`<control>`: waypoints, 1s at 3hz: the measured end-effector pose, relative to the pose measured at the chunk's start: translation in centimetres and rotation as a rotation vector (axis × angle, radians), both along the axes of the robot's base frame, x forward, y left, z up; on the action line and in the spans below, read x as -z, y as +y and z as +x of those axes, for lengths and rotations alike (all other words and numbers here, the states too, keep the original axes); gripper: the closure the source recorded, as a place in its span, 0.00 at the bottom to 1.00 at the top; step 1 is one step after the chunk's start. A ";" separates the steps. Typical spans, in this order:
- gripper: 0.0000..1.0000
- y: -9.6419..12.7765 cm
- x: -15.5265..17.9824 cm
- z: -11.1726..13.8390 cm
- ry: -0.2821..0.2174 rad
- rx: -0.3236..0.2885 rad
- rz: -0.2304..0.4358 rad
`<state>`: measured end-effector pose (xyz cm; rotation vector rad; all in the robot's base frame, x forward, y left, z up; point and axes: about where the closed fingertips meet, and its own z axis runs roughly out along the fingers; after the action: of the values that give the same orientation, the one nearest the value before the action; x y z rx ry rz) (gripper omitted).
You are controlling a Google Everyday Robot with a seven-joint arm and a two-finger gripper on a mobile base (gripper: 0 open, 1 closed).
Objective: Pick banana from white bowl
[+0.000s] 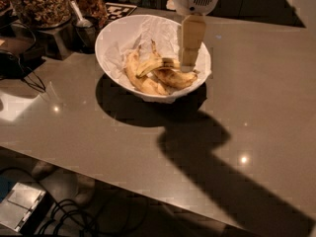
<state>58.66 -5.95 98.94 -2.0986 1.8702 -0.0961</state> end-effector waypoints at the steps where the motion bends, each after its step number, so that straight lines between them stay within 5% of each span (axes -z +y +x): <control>1: 0.13 1.6 0.5 1.7 0.014 -0.046 -0.014; 2: 0.29 3.1 1.4 3.6 0.025 -0.093 -0.037; 3: 0.34 4.3 2.3 5.5 0.026 -0.120 -0.058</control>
Offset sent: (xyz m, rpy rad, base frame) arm 0.0357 0.0308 -0.0250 -0.1291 0.1429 0.1544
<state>64.12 -1.70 96.67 -2.2563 1.7710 -0.0966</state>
